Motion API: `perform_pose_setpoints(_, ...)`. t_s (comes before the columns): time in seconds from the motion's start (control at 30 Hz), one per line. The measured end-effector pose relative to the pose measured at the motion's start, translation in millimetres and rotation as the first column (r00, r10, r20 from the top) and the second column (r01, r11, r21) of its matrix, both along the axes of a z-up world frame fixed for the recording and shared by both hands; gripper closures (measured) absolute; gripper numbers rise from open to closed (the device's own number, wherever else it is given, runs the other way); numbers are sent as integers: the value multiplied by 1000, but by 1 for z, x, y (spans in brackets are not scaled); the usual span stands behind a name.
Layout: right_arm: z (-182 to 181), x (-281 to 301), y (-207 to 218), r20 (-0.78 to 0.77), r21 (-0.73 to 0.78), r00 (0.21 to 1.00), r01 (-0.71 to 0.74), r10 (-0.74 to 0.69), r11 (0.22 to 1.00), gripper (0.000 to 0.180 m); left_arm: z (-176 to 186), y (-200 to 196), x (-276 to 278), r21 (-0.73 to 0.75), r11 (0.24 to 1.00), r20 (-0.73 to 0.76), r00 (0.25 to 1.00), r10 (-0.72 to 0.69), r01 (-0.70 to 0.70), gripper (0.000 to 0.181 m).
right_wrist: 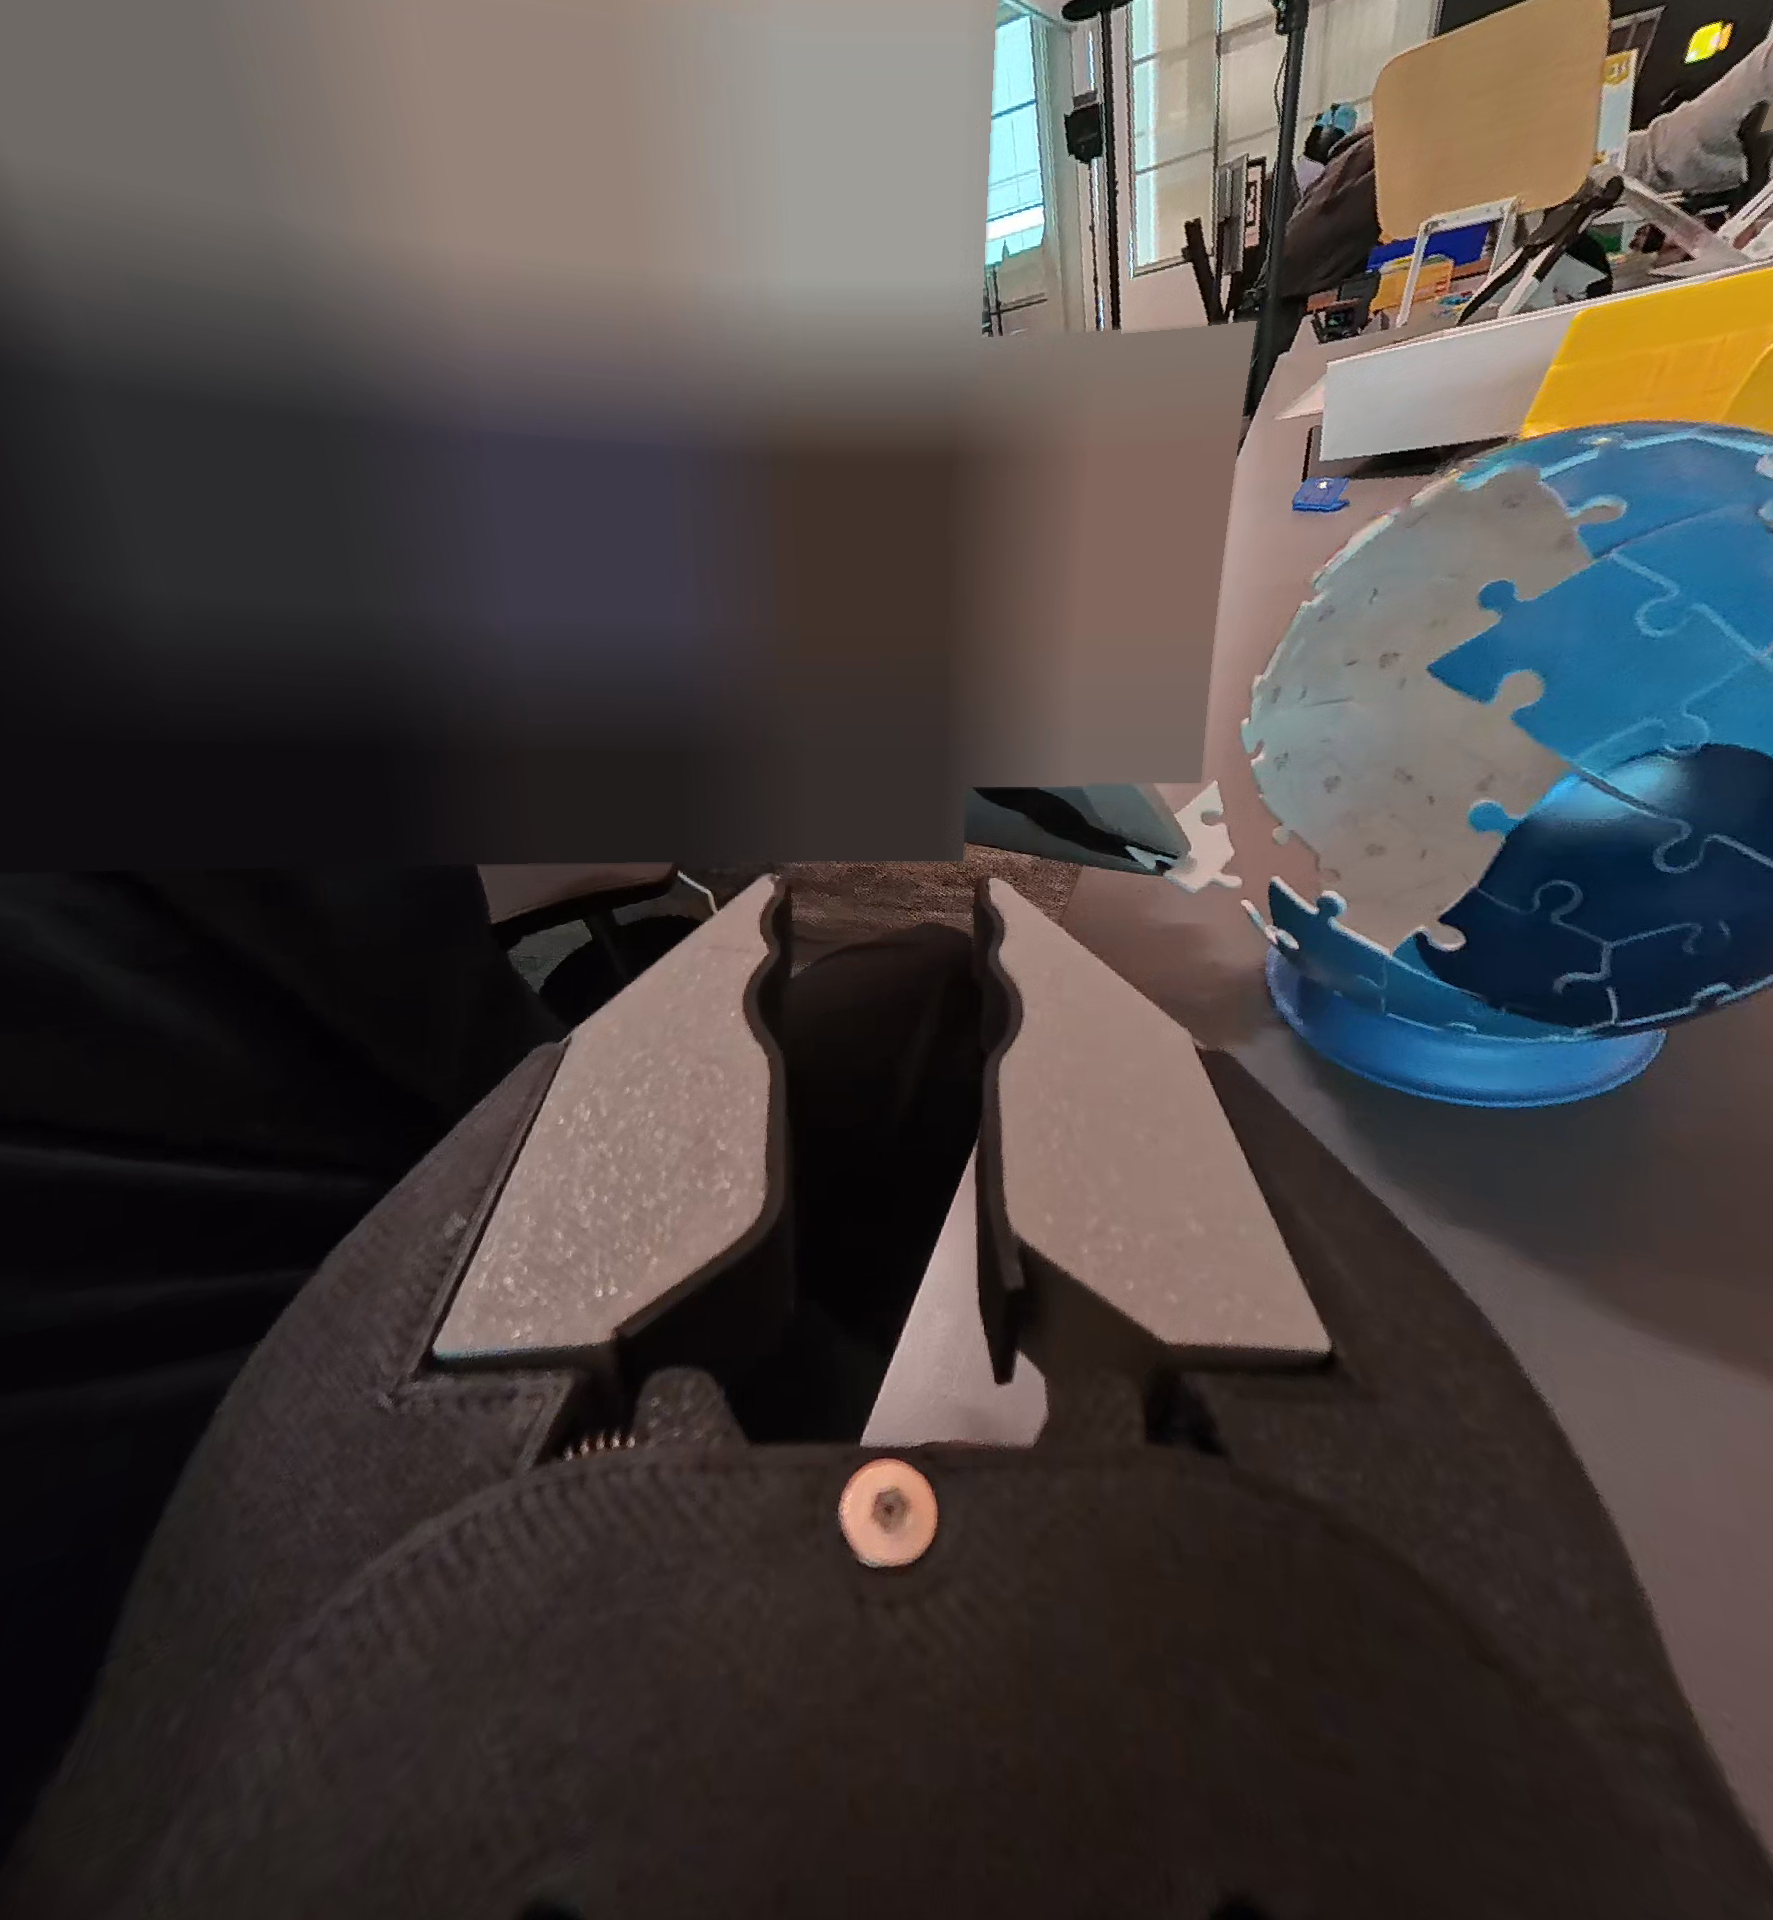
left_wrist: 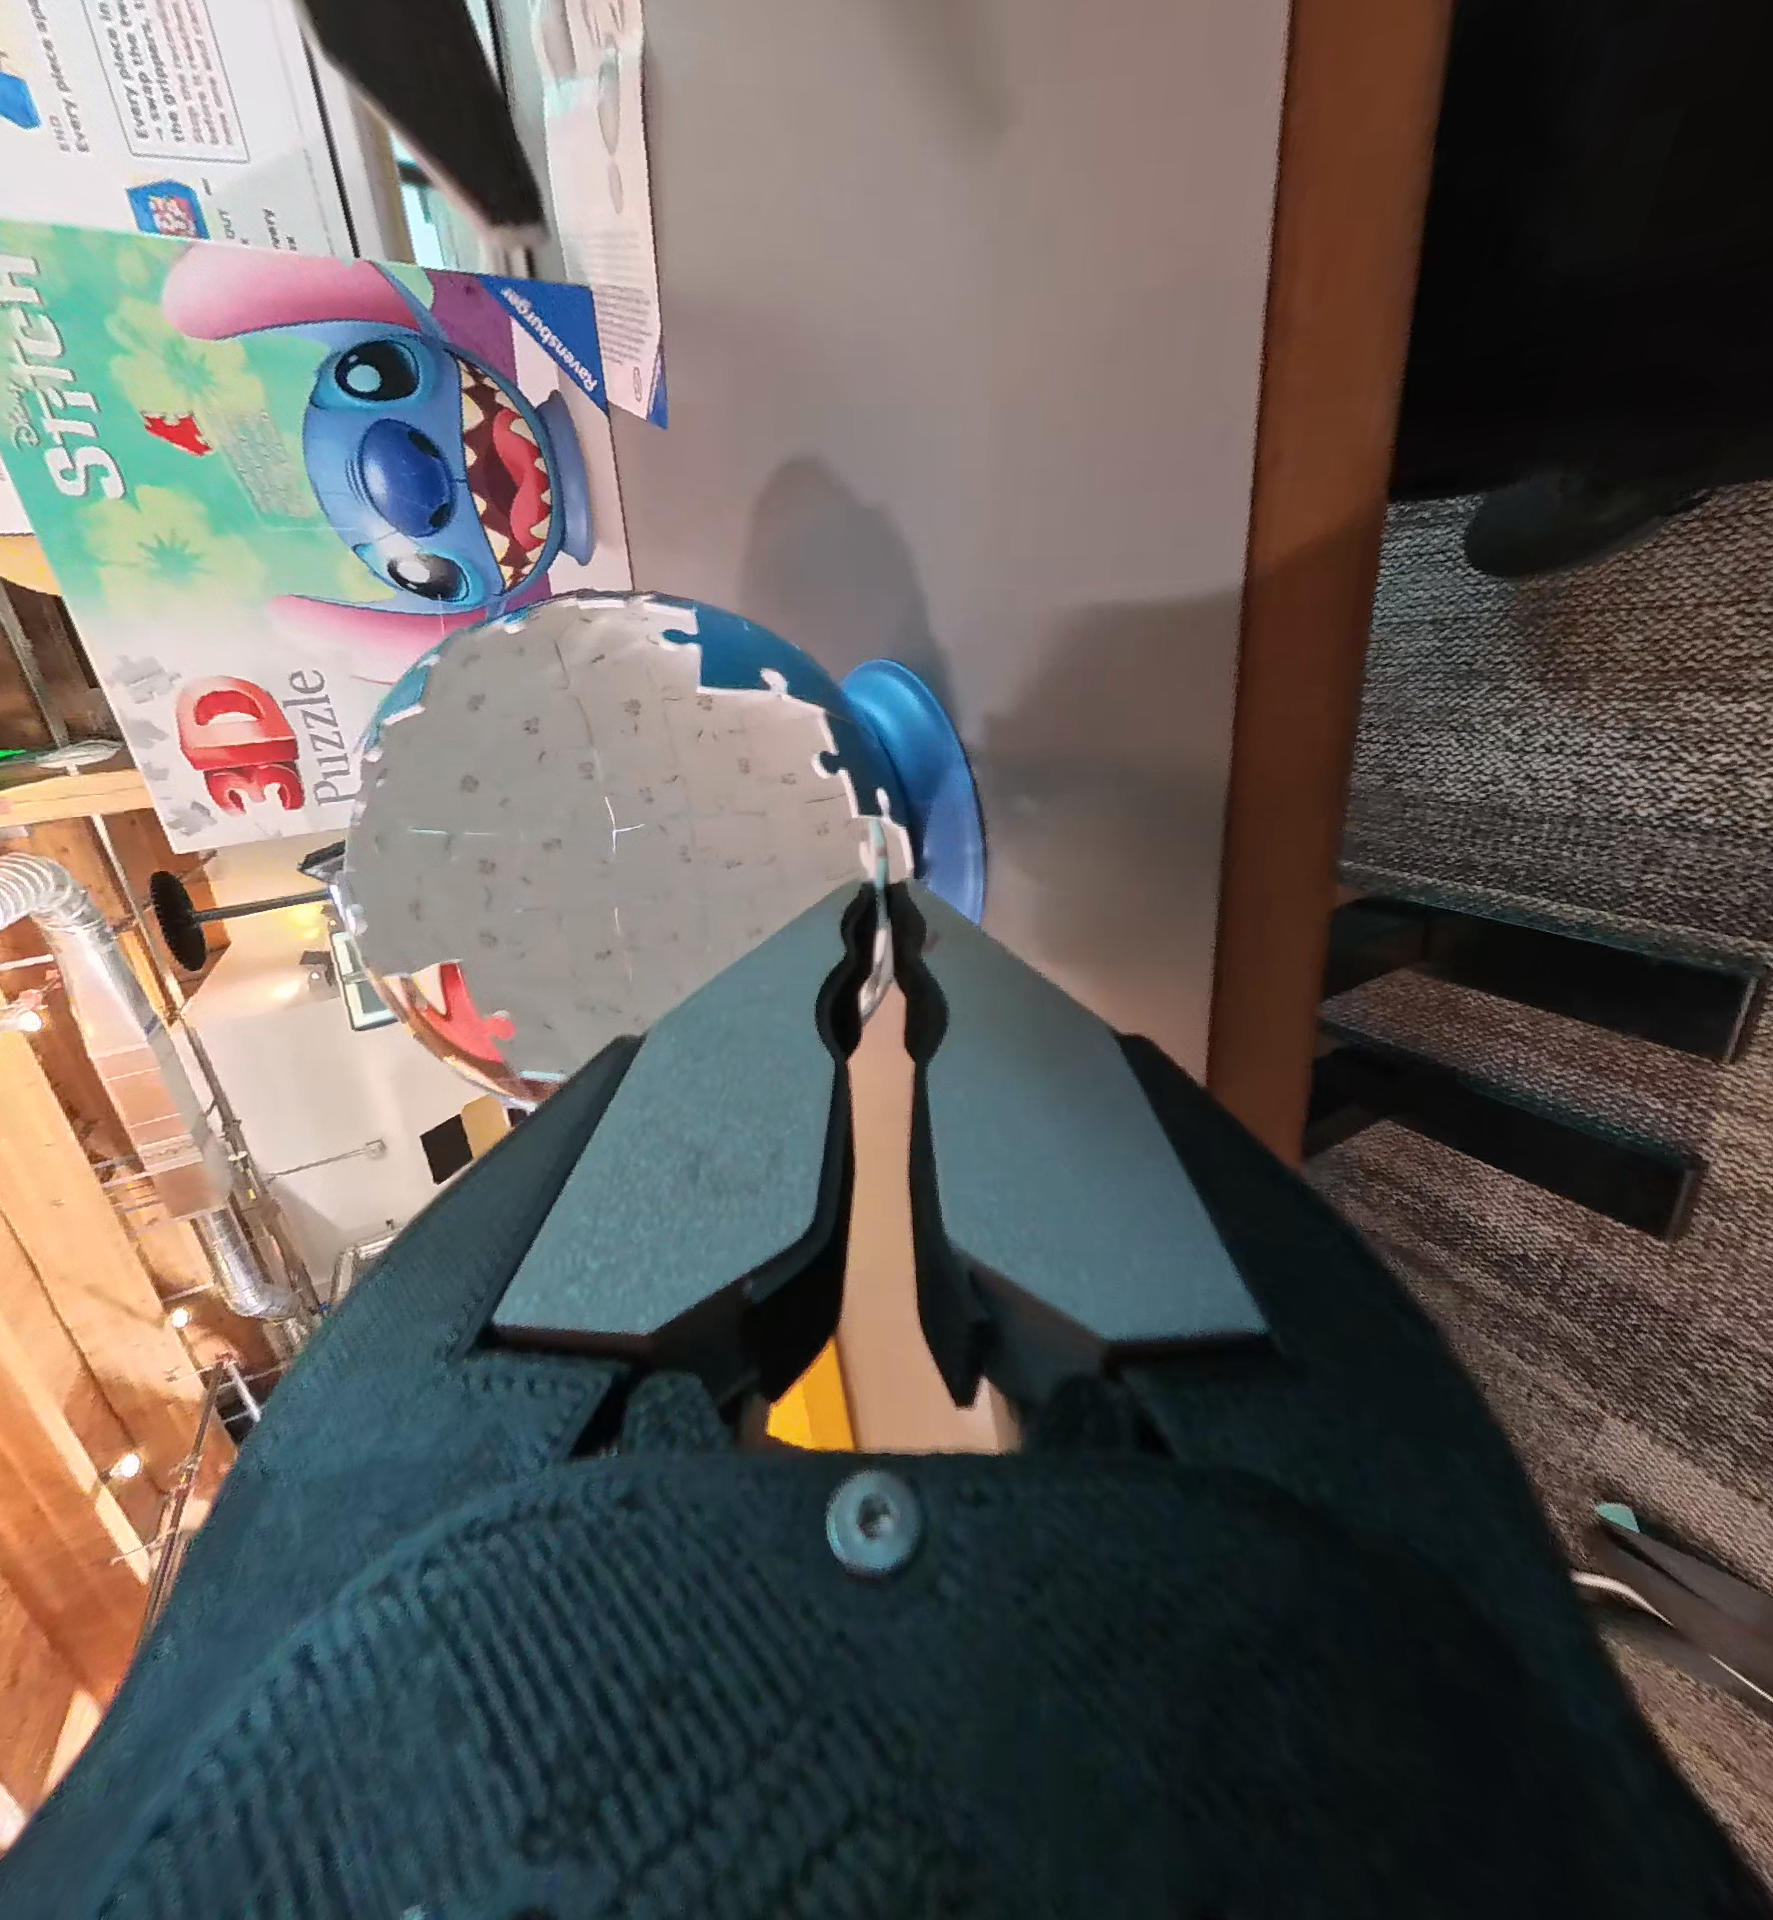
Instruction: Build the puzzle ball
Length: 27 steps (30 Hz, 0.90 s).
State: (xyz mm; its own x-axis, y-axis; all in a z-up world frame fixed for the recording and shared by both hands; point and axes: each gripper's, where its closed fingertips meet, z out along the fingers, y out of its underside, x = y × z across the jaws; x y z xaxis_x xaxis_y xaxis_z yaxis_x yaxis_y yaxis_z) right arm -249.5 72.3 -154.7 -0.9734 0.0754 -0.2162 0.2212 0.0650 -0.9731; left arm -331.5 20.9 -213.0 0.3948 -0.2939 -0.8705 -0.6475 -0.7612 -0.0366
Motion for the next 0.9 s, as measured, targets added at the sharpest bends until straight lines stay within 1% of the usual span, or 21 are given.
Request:
perform_pose_setpoints(0.3, 4, -1, 15, 62, -45, 998, -9, 12, 999, 148, -8, 2, -2, -40, 999, 44, 999, -23, 25, 181)
perform_pose_setpoints(0.63, 4, -8, 17, 86, -56, 996, 7, -2, 998, 148, -10, 0, -1, -14, 998, 72, 996, -61, 62, 181)
perform_pose_setpoints(0.73, 4, -10, 18, 92, -64, 996, 12, -6, 998, 148, -11, -1, 4, -1, 994, 88, 990, -109, 110, 181)
perform_pose_setpoints(0.8, 5, -11, 18, 92, -68, 996, 16, -9, 998, 148, -5, 2, 13, 55, 983, 105, 978, -180, 175, 180)
perform_pose_setpoints(0.9, 5, -12, 18, 102, -69, 995, 12, -5, 998, 148, 0, 0, 17, 91, 967, 99, 964, -247, 239, 180)
